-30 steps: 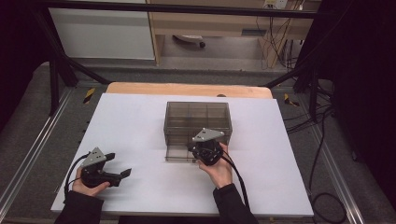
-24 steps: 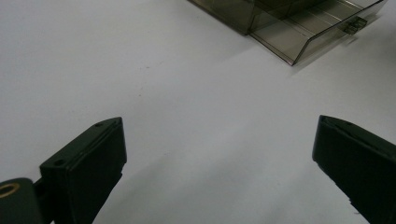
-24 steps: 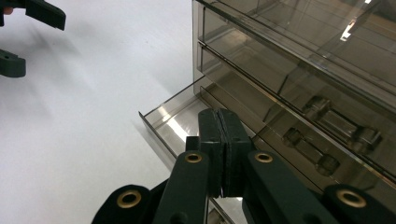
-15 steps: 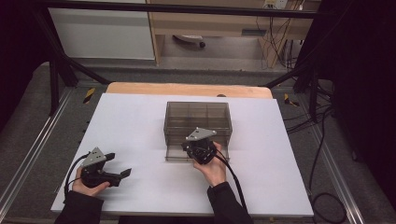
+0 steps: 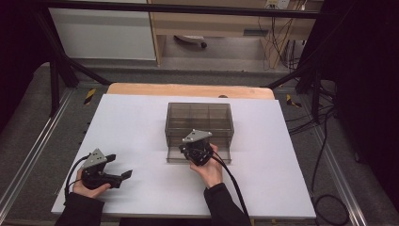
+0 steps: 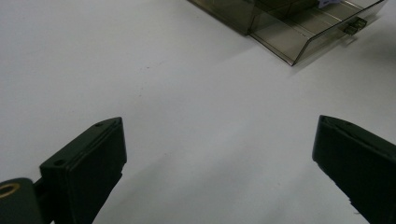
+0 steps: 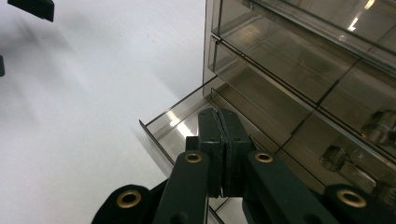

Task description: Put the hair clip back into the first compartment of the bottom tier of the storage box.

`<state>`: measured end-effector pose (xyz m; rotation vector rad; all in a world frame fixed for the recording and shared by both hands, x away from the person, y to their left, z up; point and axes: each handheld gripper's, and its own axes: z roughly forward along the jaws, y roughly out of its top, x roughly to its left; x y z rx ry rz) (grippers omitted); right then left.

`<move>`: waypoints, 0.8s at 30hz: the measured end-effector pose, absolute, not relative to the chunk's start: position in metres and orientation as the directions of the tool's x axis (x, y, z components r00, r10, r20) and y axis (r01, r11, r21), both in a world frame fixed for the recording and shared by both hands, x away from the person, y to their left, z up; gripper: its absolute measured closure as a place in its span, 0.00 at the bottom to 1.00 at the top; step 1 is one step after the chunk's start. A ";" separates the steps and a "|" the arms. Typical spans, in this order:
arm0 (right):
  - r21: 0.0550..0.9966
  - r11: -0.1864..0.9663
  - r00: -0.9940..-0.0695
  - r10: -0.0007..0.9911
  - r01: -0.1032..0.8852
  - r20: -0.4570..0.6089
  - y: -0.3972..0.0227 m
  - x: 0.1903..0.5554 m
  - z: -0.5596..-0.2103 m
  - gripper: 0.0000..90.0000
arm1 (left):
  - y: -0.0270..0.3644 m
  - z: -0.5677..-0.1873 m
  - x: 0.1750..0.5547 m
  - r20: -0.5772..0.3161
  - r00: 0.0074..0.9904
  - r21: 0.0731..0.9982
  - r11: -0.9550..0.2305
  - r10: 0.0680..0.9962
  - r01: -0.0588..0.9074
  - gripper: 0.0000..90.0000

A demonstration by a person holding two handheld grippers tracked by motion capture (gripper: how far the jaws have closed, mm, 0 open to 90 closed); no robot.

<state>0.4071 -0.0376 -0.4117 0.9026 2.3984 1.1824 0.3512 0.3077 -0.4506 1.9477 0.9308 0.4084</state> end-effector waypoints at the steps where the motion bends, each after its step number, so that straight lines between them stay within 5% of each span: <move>1: 0.793 0.460 -0.750 0.662 0.400 -0.005 -0.037 0.408 -0.412 0.99 | 0.308 -0.451 0.351 -0.082 0.660 0.843 -0.301 0.746 0.445 0.02; 24: 0.765 0.493 -0.738 0.674 0.415 -0.033 -0.029 0.414 -0.431 0.99 | 0.308 -0.451 0.351 -0.079 0.661 0.843 -0.304 0.747 0.444 0.02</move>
